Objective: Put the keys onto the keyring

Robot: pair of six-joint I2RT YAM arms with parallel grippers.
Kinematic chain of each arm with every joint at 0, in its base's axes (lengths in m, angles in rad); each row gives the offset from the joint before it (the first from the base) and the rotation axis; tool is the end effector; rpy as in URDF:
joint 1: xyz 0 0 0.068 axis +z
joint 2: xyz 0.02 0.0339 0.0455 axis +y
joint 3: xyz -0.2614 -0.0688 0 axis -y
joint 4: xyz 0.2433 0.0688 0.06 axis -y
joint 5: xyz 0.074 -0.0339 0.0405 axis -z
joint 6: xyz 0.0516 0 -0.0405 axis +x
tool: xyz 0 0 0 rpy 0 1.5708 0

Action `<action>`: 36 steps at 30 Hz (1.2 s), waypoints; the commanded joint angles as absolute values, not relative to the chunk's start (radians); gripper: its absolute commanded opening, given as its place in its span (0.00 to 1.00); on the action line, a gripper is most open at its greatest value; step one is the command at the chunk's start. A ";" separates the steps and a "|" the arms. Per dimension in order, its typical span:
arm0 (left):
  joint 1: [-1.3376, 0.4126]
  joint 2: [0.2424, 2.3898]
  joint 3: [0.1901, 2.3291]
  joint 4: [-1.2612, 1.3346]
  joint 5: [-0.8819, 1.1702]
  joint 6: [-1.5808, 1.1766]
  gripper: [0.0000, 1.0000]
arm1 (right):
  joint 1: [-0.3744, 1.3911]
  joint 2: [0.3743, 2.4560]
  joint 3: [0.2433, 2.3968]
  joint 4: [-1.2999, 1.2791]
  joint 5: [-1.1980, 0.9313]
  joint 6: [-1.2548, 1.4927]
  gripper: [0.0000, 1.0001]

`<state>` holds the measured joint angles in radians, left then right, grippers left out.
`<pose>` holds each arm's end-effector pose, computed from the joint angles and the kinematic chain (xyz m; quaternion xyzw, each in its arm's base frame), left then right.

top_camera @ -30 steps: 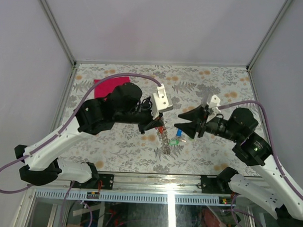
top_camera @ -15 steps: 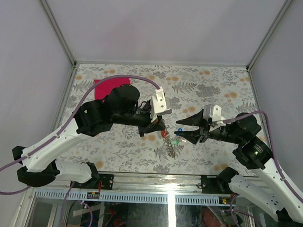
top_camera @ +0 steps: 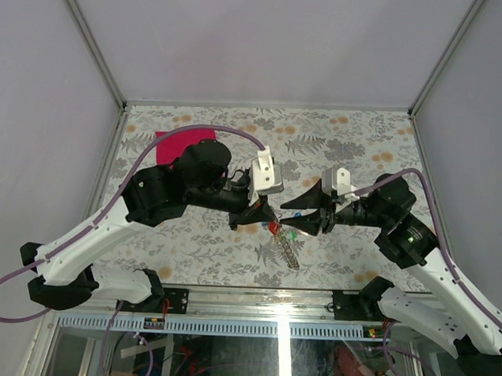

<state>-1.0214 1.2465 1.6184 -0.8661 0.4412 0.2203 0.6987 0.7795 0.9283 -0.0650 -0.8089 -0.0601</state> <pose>0.1106 -0.2228 0.4484 0.5786 0.6162 -0.3681 0.3874 0.1100 0.1412 0.4018 -0.4995 0.4707 0.4653 0.5589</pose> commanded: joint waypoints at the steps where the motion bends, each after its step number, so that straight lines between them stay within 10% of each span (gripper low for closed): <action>1: -1.028 1.241 1.624 -0.784 0.470 0.239 0.00 | 0.703 0.793 0.976 0.006 -0.862 -0.052 0.41; 19: -1.027 1.199 1.549 -0.694 0.412 0.201 0.00 | 0.702 0.684 0.978 -0.260 -0.555 -0.061 0.52; 36: -1.027 1.172 1.561 -0.683 0.538 0.230 0.00 | 0.703 0.730 0.773 0.066 -0.595 -0.129 0.99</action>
<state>-1.0214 1.1919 1.5444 -0.7776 0.4999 0.2153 0.6987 0.6979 0.7982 -0.1127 -0.5686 -0.1169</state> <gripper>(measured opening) 0.010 0.992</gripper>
